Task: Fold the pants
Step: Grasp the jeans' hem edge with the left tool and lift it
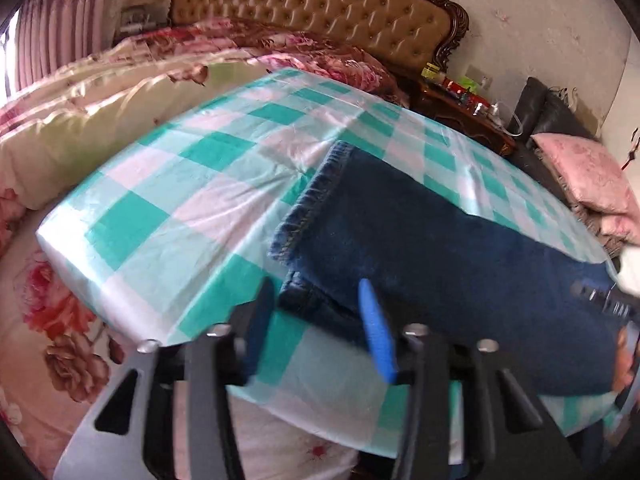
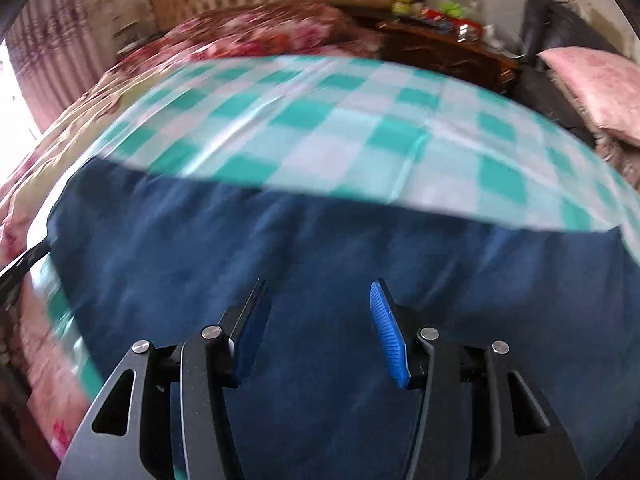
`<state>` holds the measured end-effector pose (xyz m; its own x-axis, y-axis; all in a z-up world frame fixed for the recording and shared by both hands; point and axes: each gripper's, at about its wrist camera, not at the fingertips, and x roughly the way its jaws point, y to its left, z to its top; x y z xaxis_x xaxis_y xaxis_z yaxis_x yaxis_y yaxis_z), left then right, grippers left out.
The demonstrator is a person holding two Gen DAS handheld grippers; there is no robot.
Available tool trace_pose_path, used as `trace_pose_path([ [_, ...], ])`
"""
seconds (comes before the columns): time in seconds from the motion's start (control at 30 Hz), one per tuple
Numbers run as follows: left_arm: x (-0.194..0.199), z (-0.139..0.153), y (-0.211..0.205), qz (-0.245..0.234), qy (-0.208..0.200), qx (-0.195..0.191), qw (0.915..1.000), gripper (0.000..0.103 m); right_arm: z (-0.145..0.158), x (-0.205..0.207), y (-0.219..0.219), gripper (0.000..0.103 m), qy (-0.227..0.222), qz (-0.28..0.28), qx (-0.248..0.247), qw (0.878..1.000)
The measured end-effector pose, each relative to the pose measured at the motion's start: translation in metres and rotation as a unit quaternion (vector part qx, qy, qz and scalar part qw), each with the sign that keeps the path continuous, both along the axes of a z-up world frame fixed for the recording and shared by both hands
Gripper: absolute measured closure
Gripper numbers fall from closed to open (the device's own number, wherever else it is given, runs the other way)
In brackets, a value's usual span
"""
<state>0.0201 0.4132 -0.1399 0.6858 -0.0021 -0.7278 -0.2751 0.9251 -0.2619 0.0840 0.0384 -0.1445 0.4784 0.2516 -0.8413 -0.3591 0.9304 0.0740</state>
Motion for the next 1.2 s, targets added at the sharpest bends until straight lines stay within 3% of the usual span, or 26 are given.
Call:
trace_pose_path([
  [0.07,-0.001,0.003,0.007,0.012,-0.009,-0.035,0.9993,0.062,-0.002,-0.011,0.01,0.053,0.005,0.015,0.001,1.0],
  [0.13,0.0,0.008,0.012,0.032,-0.014,-0.029,0.999,0.047,-0.004,-0.022,0.019,0.053,0.006,0.027,-0.002,1.0],
  [0.23,0.009,0.013,0.022,0.044,-0.015,-0.039,0.9981,0.049,-0.006,-0.038,0.027,0.052,0.012,0.042,-0.004,0.999],
  [0.27,0.015,0.011,0.026,0.038,-0.013,-0.054,0.9977,0.06,-0.006,-0.043,0.027,0.052,0.011,0.045,-0.006,0.999],
  [0.3,0.02,0.009,0.029,0.036,-0.005,-0.061,0.9975,0.076,-0.005,-0.05,0.025,0.052,0.011,0.049,-0.005,0.999],
  [0.37,0.025,0.013,0.03,0.03,0.001,-0.058,0.9979,0.095,-0.003,-0.067,0.022,0.048,0.003,0.066,-0.012,0.998],
  [0.43,0.023,0.026,0.027,0.018,-0.007,-0.054,0.9983,0.097,-0.002,-0.084,0.02,0.025,-0.019,0.088,-0.027,0.996],
  [0.5,0.016,0.039,0.026,0.02,-0.007,-0.059,0.998,0.097,-0.003,-0.102,0.017,0.022,-0.039,0.111,-0.049,0.992],
  [0.6,0.005,0.033,0.032,0.033,0.007,-0.097,0.9947,0.097,-0.011,-0.108,0.005,0.022,-0.029,0.105,-0.055,0.993],
  [0.67,0.003,0.02,0.028,0.029,0.031,-0.09,0.995,0.097,-0.014,-0.105,-0.003,0.022,-0.008,0.092,-0.039,0.995],
  [0.73,-0.001,0.015,0.028,0.027,0.023,-0.093,0.995,0.093,-0.012,-0.105,-0.008,0.023,-0.012,0.086,-0.043,0.995],
  [0.8,0.0,0.015,0.028,0.03,0.024,-0.075,0.9964,0.059,-0.008,-0.105,-0.012,0.026,-0.016,0.078,-0.042,0.996],
  [0.87,0.002,0.013,0.026,0.021,0.033,-0.056,0.9977,0.06,0.0,-0.102,-0.02,0.03,-0.018,0.062,-0.026,0.998],
  [0.97,0.003,0.007,0.03,0.008,0.033,-0.081,0.9962,0.06,0.008,-0.094,-0.032,0.034,-0.031,0.03,-0.022,0.999],
  [1.03,0.009,0.003,0.027,-0.011,0.039,-0.082,0.9958,0.066,0.004,-0.084,-0.037,0.041,-0.021,0.016,-0.032,0.999],
  [1.13,0.018,0.001,0.019,-0.019,0.059,-0.051,0.9967,0.075,-0.012,-0.078,-0.041,0.048,0.001,0.022,-0.056,0.998],
  [1.2,0.018,-0.001,0.023,-0.02,0.063,-0.068,0.9955,0.083,-0.012,-0.08,-0.045,0.048,0.005,0.025,-0.062,0.998],
])
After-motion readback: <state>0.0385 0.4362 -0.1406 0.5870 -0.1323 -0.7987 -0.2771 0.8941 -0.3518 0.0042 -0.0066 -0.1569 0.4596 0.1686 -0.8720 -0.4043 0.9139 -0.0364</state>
